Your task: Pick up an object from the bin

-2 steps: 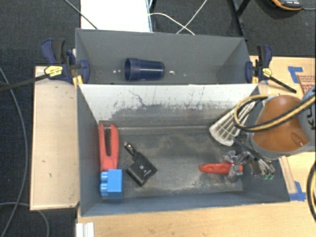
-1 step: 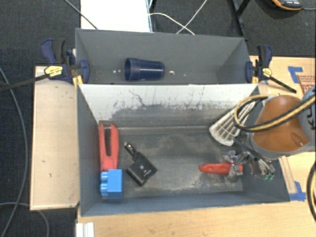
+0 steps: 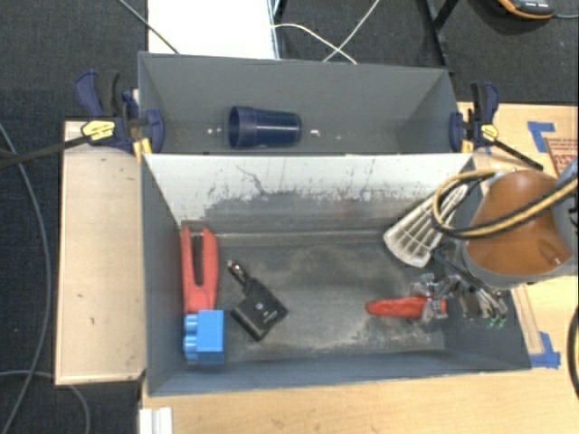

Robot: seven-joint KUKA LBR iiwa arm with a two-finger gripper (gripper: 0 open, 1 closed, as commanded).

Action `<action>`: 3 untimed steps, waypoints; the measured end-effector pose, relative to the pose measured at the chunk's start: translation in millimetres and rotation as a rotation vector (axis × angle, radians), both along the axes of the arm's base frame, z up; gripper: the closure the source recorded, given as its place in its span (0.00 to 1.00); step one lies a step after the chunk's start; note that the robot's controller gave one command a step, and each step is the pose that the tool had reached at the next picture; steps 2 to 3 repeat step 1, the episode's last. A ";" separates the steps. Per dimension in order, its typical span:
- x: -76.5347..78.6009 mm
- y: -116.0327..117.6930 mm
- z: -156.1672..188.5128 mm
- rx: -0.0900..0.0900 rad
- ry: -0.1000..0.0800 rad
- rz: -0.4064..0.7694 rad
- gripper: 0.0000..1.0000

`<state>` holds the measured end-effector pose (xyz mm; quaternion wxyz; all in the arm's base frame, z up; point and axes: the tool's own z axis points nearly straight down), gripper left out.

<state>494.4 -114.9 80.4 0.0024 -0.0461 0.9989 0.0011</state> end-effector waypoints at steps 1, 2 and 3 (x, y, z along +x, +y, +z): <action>-1.3 0.6 29.0 0.001 0.005 0.001 1.00; -1.3 0.6 29.0 0.001 0.005 0.001 1.00; -1.3 0.6 29.0 0.001 0.005 0.001 1.00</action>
Offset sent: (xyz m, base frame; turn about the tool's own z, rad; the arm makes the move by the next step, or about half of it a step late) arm -0.0009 0.0002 0.0308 -0.0004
